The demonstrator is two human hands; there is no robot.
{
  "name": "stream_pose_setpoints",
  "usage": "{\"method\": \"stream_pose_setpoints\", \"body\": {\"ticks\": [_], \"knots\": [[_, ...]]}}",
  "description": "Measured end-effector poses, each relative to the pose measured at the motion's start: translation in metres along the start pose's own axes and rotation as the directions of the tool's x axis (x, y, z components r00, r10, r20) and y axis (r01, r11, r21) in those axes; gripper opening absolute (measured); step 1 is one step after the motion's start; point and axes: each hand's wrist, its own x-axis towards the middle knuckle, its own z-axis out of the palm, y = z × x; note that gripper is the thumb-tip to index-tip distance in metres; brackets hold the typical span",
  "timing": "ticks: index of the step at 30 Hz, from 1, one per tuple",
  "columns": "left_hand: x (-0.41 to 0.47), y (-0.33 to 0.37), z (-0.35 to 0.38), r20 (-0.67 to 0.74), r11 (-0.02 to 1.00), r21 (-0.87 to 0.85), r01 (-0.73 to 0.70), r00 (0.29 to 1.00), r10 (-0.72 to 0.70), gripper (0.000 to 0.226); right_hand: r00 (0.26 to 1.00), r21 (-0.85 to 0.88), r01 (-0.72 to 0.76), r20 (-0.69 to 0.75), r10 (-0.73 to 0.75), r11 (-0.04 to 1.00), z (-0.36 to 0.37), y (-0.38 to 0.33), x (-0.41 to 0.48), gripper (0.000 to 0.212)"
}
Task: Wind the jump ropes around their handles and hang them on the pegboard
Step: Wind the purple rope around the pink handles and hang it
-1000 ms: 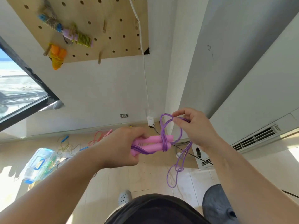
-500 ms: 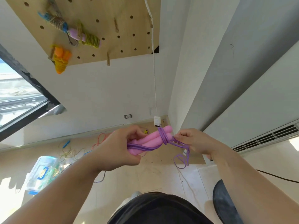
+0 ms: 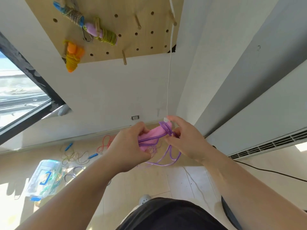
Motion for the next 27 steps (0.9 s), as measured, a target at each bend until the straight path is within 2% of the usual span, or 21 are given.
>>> {"method": "stream_pose_setpoints", "body": {"ticks": [3,4,5,7,8,9,11,14,16,20,23,25,27], "knots": [[-0.002,-0.011,-0.002,0.051,0.989,0.145,-0.013,0.999,0.006,0.049,0.999,-0.248,0.048,0.005,-0.048,0.967,0.008,-0.006,0.002,0.024],[-0.002,-0.014,-0.003,0.09,0.976,0.219,-0.021,0.996,0.001,0.057,0.998,-0.359,0.065,0.011,-0.065,0.931,0.009,-0.008,0.002,0.019],[-0.002,-0.018,-0.004,0.124,0.956,0.291,-0.027,0.992,-0.01,0.063,0.997,-0.463,0.077,0.024,-0.074,0.883,0.009,-0.01,0.002,0.022],[0.0,-0.025,-0.006,0.155,0.911,0.411,-0.038,0.987,-0.029,0.055,0.996,-0.543,0.083,0.066,-0.056,0.835,0.008,-0.013,0.005,0.028],[0.0,-0.028,-0.006,0.16,0.891,0.452,-0.037,0.986,-0.04,0.048,0.995,-0.504,0.074,0.093,-0.032,0.86,0.008,-0.015,0.006,0.03],[0.001,-0.03,-0.007,0.16,0.876,0.481,-0.032,0.986,-0.053,0.044,0.993,-0.39,0.036,0.12,0.012,0.92,0.008,-0.017,0.006,0.03],[0.002,-0.032,-0.01,0.165,0.856,0.516,-0.031,0.984,-0.064,0.042,0.981,-0.043,-0.076,0.174,0.082,0.996,0.009,-0.021,0.004,0.029],[0.004,-0.028,-0.019,0.15,0.859,0.505,-0.08,0.989,0.003,0.041,0.971,0.314,-0.181,0.208,0.118,0.932,0.009,-0.019,0.004,0.03],[0.003,-0.026,-0.024,0.148,0.882,0.459,-0.111,0.988,0.047,0.04,0.957,0.428,-0.234,0.258,0.131,0.873,0.006,-0.017,0.004,0.034],[0.001,-0.028,-0.023,0.177,0.824,0.54,-0.173,0.98,0.09,0.034,0.937,0.435,-0.329,0.264,0.23,0.838,0.0,-0.014,0.007,0.044],[0.006,-0.028,-0.023,0.233,0.685,0.688,-0.238,0.967,0.101,0.028,0.924,0.29,-0.372,0.201,0.324,0.882,-0.005,-0.013,0.011,0.038],[0.009,-0.026,-0.023,0.302,0.601,0.744,-0.293,0.949,0.088,0.027,0.922,-0.003,-0.365,0.142,0.362,0.931,-0.008,-0.009,0.017,0.025],[0.011,-0.023,-0.023,0.359,0.536,0.768,-0.351,0.929,0.094,0.024,0.929,-0.332,-0.321,0.069,0.362,0.887,-0.008,-0.005,0.019,0.028]]}}
